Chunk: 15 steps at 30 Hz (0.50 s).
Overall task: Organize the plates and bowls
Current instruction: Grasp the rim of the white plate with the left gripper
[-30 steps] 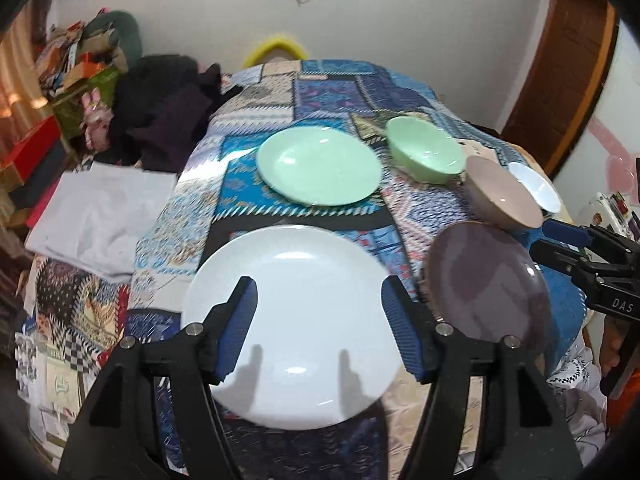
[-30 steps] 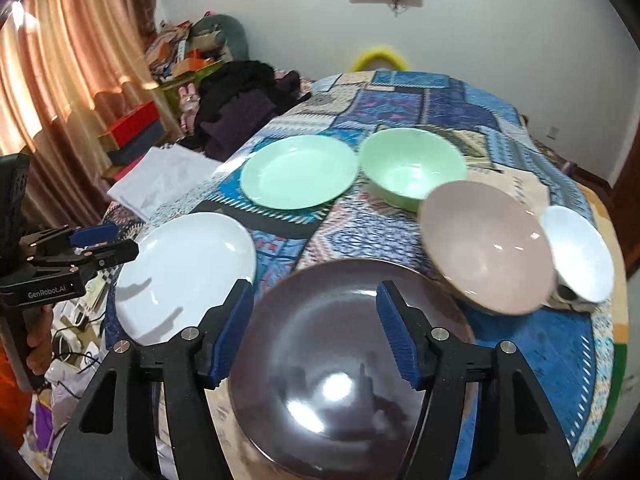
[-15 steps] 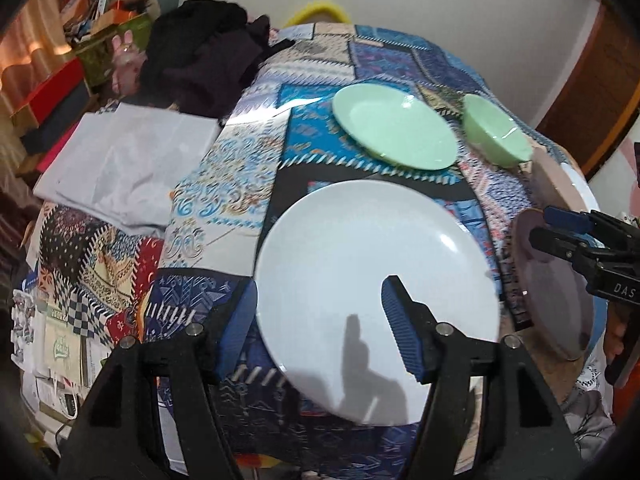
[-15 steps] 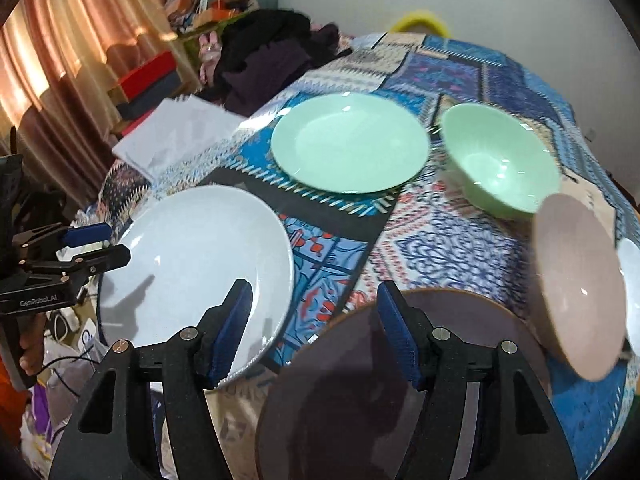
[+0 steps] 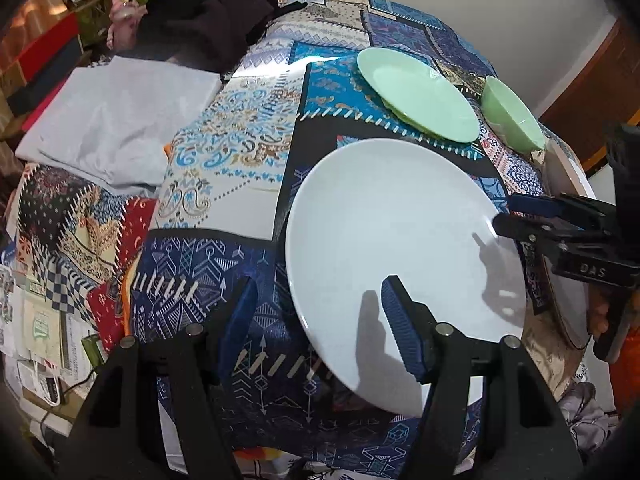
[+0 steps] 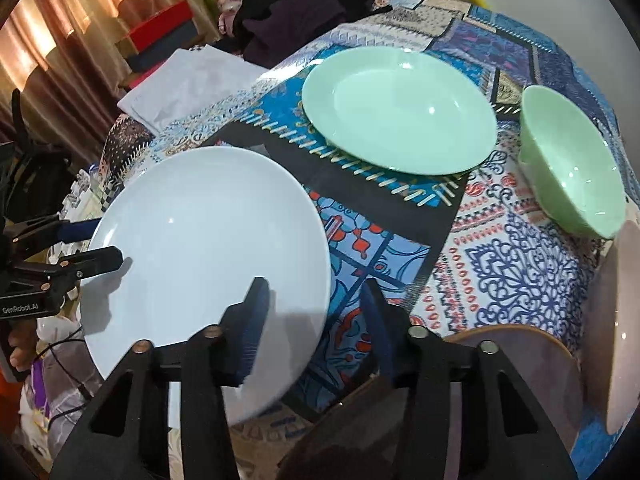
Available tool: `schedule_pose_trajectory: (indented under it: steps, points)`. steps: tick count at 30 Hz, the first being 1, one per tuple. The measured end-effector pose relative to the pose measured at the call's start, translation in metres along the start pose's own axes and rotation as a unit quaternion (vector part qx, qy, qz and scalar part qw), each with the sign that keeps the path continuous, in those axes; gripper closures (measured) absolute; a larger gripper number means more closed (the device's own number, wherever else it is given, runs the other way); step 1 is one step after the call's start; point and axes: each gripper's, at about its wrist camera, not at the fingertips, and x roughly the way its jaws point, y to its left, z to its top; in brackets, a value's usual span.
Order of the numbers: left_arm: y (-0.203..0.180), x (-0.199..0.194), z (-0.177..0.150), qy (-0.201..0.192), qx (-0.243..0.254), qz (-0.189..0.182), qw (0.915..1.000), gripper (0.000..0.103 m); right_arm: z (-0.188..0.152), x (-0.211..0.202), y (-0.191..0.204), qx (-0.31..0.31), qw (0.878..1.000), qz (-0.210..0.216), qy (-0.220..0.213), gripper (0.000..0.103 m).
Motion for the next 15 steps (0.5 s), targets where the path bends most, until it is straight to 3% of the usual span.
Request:
schedule_pose_trajectory:
  steps: [6,15]
  points:
    - [0.0,0.001,-0.007,0.015,-0.001,-0.015,0.9998,0.059,0.003,0.009,0.002,-0.001,1.0,0.005,0.015,0.069]
    - [-0.008,0.0,-0.016,0.019,0.003,-0.035,0.9992,0.065,0.005,0.016,0.007,-0.004,1.0,0.02,0.013,0.069]
